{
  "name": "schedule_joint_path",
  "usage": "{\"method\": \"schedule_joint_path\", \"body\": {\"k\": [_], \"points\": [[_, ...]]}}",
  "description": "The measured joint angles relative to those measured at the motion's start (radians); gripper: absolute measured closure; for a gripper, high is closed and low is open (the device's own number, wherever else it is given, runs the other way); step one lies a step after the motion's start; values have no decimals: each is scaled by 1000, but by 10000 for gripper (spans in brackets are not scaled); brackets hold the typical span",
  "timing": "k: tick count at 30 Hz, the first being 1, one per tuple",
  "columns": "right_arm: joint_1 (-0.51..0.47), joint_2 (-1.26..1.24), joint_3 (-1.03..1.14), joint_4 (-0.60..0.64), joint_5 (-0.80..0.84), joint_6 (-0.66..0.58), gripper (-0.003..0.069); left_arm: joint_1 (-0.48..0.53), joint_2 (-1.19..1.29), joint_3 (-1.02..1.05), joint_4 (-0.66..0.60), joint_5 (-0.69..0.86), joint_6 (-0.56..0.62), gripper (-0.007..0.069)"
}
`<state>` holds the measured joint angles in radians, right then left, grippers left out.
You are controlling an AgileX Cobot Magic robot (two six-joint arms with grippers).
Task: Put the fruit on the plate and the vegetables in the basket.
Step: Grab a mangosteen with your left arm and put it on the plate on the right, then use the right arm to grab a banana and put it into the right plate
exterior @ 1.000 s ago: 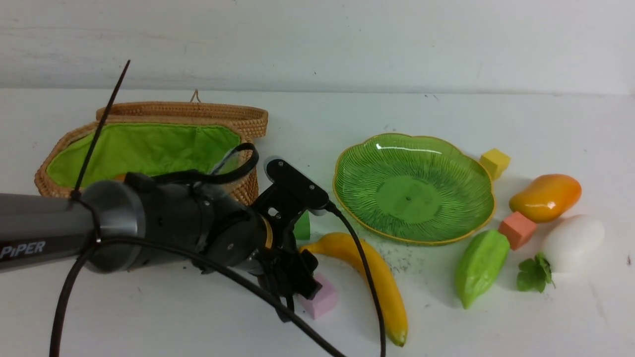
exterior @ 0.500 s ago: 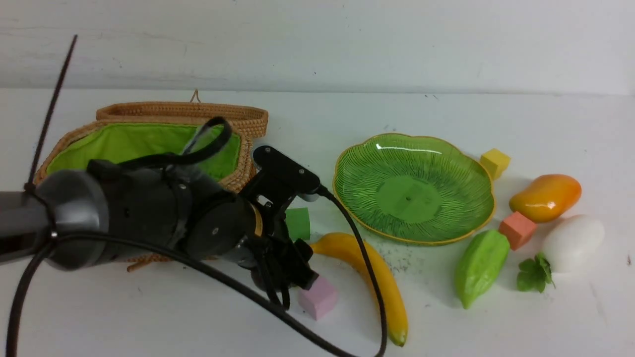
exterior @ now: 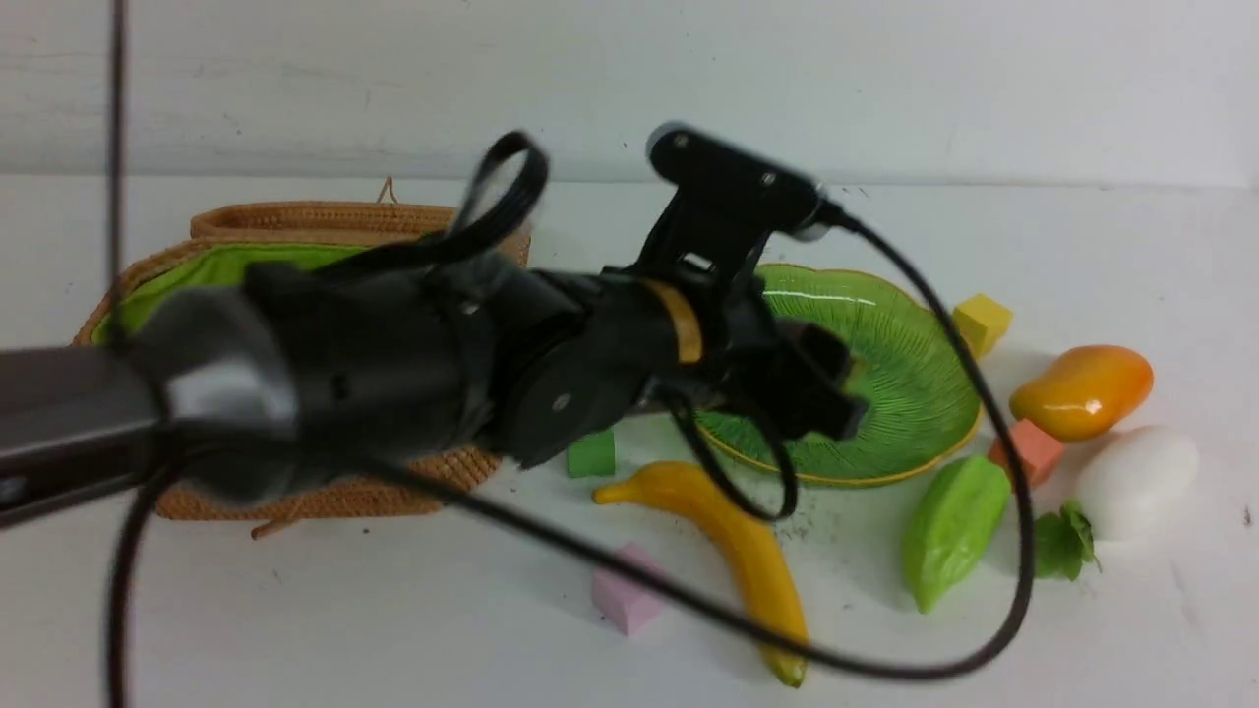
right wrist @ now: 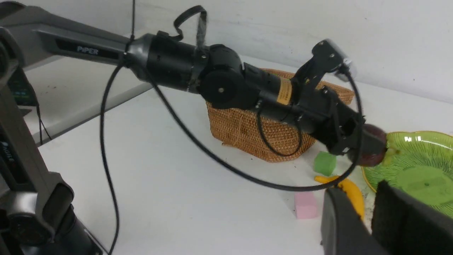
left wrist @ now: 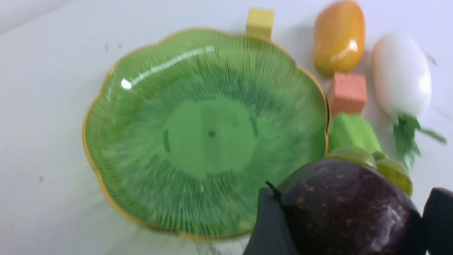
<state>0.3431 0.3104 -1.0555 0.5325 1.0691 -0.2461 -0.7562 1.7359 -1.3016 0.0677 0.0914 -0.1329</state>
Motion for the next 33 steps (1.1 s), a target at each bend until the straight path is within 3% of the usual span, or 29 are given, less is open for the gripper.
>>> {"method": "schedule_joint_path", "body": {"k": [7,10,13,15,21,26,29,30,31,33], "points": [[0,0,0,0,40,10,499,23,317,-395,-3,160,-8,127],[0,0,0,0,67,10,499,38,419,-514,-4,192,-31,71],[0,0,0,0,81,10,498,44,467,-574,-3,215,-46,-18],[0,0,0,0,84,10,496,44,475,-588,0,218,-48,-39],[0,0,1,-5,89,10,495,44,461,-594,-3,263,-50,-11],[0,0,1,-7,100,10,491,43,352,-594,-37,520,-85,204],[0,0,1,-7,109,10,489,41,247,-598,-88,774,-117,474],[0,0,1,-7,109,10,489,41,238,-599,-95,803,-117,507],[0,0,1,-7,117,10,489,41,215,-601,-123,898,-117,597],[0,0,1,-8,136,10,489,34,206,-602,-148,1001,-117,638]]}}
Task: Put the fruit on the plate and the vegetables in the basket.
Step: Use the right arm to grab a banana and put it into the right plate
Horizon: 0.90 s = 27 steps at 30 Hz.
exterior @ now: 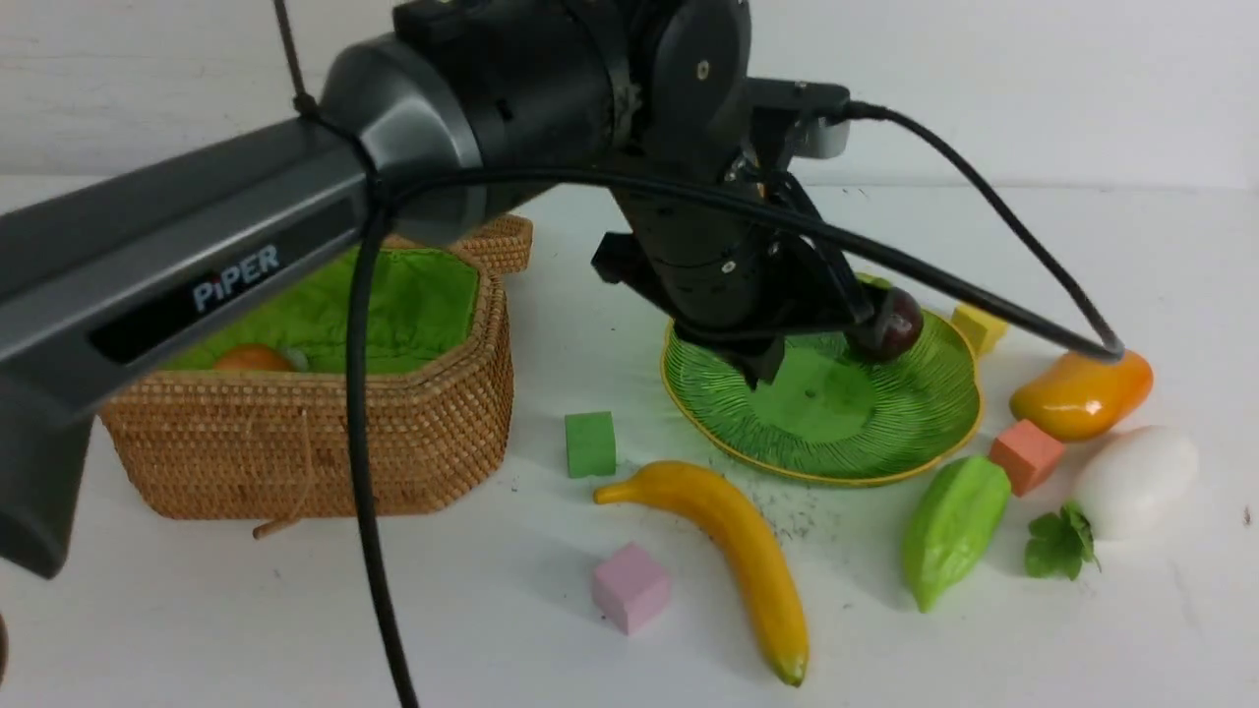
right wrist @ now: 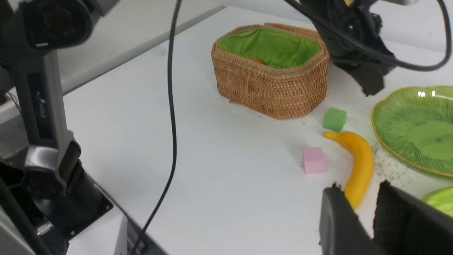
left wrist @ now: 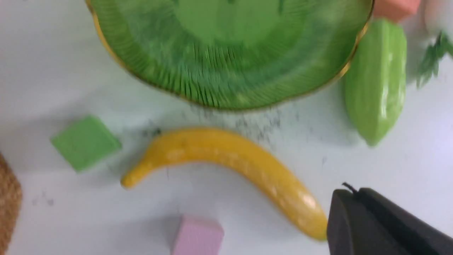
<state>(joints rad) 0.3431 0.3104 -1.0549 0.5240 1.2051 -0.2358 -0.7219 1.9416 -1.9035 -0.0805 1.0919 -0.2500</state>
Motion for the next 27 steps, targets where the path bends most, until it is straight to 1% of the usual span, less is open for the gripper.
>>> {"method": "schedule_joint_path", "body": {"k": [2,5,8,10,12,14,17,18,19,21,23,25,27], "points": [[0,0,0,-11,20,0,489,-19,3,13,-1,59,0,638],[0,0,0,-36,48,12,489,-63,7,55,16,106,-1,638],[0,1,0,-88,62,92,489,-106,-7,94,54,121,-9,638],[0,11,0,-133,62,170,489,-115,-36,120,69,113,-16,638],[0,39,0,-174,62,218,489,-115,-105,164,80,94,-23,638],[0,104,0,-207,62,241,489,-114,-232,243,105,60,-27,638],[0,196,0,-207,62,243,489,-114,-391,355,119,11,-29,638],[0,235,0,-201,62,236,491,-114,-490,422,120,-20,-31,638],[0,252,0,-197,62,236,494,-114,-505,445,120,-25,-30,638],[0,365,2,-165,62,207,512,-114,-707,608,119,-102,-34,638],[0,436,4,-139,57,186,529,-114,-810,710,119,-150,-35,638],[0,534,6,-92,24,151,559,-114,-987,855,116,-232,-52,638],[5,595,6,-61,-13,126,580,-114,-1089,931,114,-272,-70,638]]}}
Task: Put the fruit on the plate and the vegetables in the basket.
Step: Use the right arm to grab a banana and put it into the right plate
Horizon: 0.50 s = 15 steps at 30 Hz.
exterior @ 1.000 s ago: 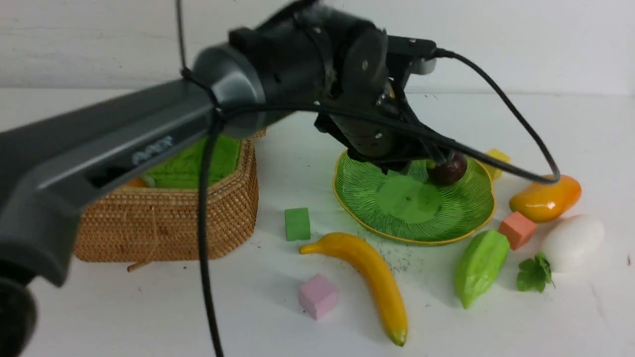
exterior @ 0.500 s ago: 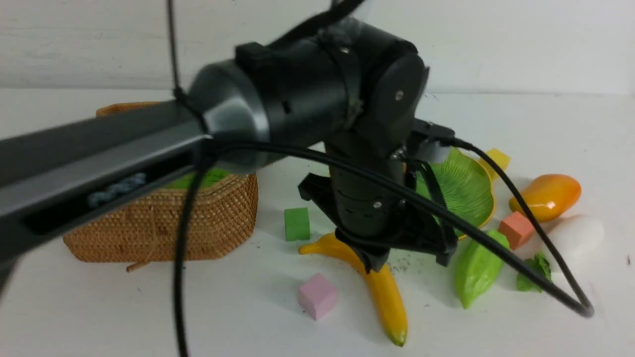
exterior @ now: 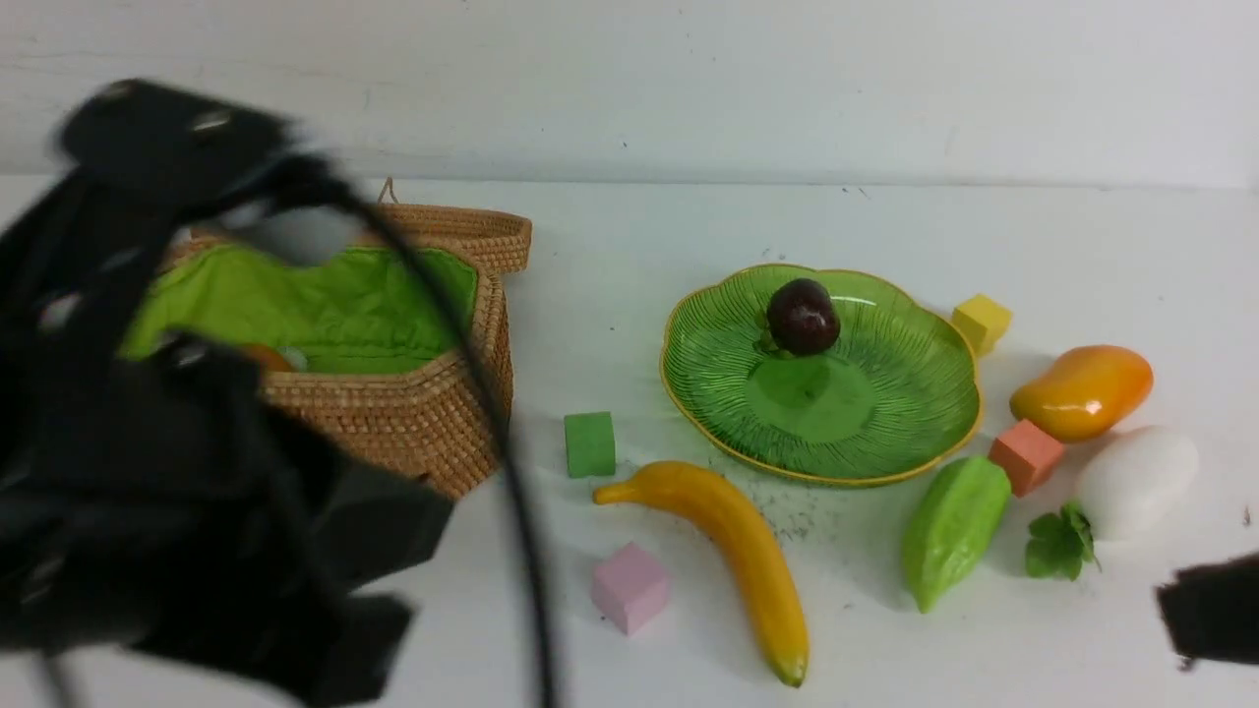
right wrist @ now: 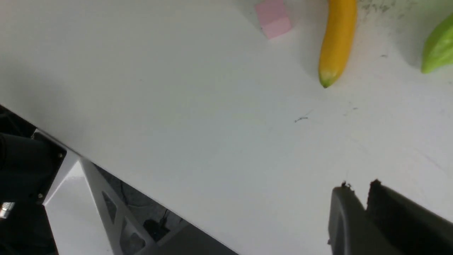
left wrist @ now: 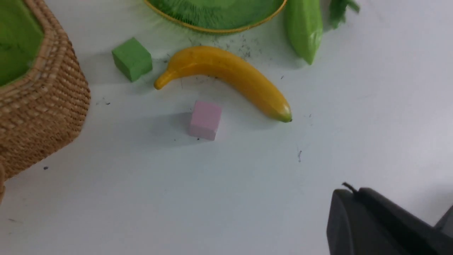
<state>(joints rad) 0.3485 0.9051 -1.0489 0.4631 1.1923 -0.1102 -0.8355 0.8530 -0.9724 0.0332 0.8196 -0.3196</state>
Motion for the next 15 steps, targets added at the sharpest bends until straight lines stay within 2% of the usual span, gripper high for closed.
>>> {"method": "schedule_joint_path", "body": {"k": [3,8,15], "points": [[35,103,0,42,-68,-27,610,0,-229,147,2,-97,-36,638],[115,255,-2,40,-159,-29,620,0,-472,266,53,-178,-68,638],[227,486,-83,-116,-252,74,596,0,-539,310,113,-194,-126,638]]}}
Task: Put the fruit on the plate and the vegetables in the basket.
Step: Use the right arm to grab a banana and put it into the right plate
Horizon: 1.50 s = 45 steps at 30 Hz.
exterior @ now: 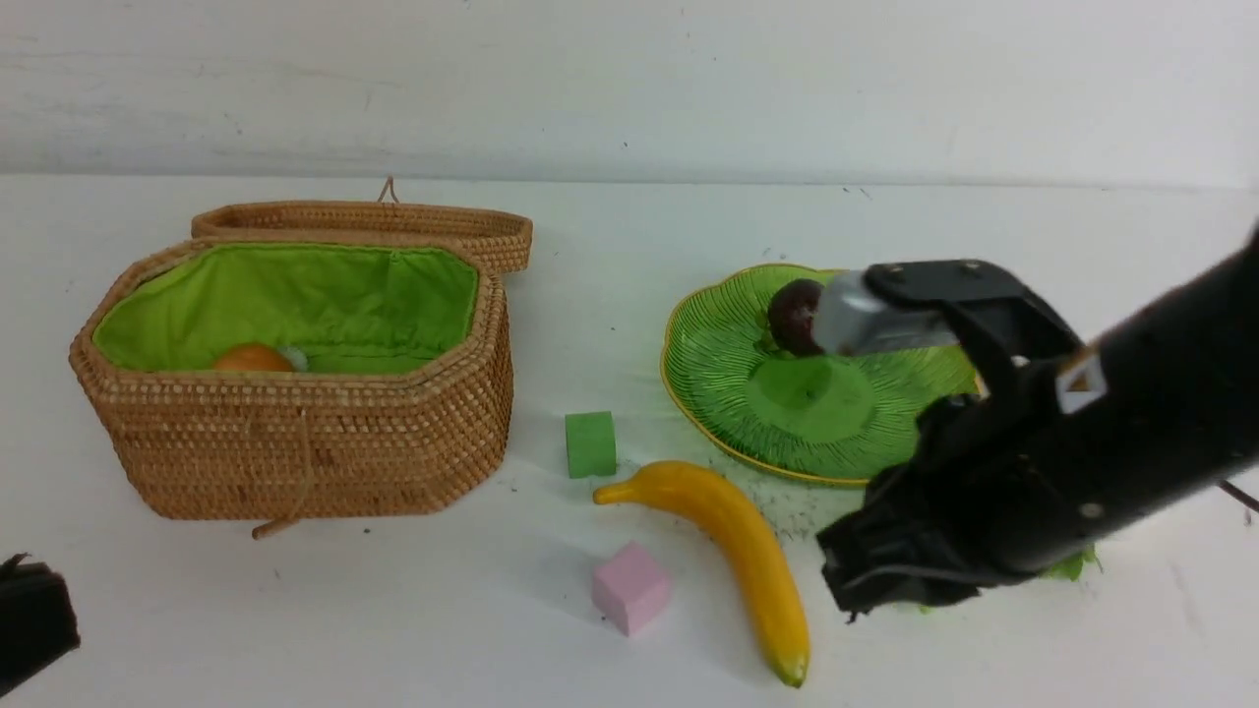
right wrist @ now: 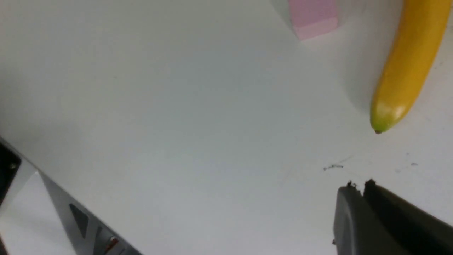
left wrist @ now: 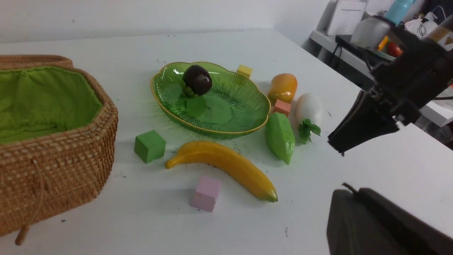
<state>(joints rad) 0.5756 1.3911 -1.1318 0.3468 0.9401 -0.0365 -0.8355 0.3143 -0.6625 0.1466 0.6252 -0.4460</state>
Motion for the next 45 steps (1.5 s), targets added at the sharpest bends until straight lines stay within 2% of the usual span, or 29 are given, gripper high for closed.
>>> {"method": "schedule_joint_path", "body": {"k": [6,12,13,17,23,29,33,37,45], "points": [[5,128,-83,-116,-6,64,508,0,12,2,3,-89,1,638],[5,250,-98,-175,-35,109,334,0,16,2,6,-115,3,638],[5,293,-98,-184,-50,112,282,0,16,2,-2,-106,3,638],[5,369,-98,-205,-124,114,219,0,16,2,-5,-52,3,638],[5,454,-101,-219,-228,114,209,0,10,2,-22,-15,3,638],[5,514,-101,-219,-258,114,211,0,-57,2,-25,15,3,638],[5,536,-105,-224,-264,114,252,0,-84,2,-25,47,3,638],[5,541,-110,-230,-269,114,342,0,-92,2,-25,59,3,638],[5,490,-108,-204,-190,126,343,0,-92,2,-25,61,3,637]]}}
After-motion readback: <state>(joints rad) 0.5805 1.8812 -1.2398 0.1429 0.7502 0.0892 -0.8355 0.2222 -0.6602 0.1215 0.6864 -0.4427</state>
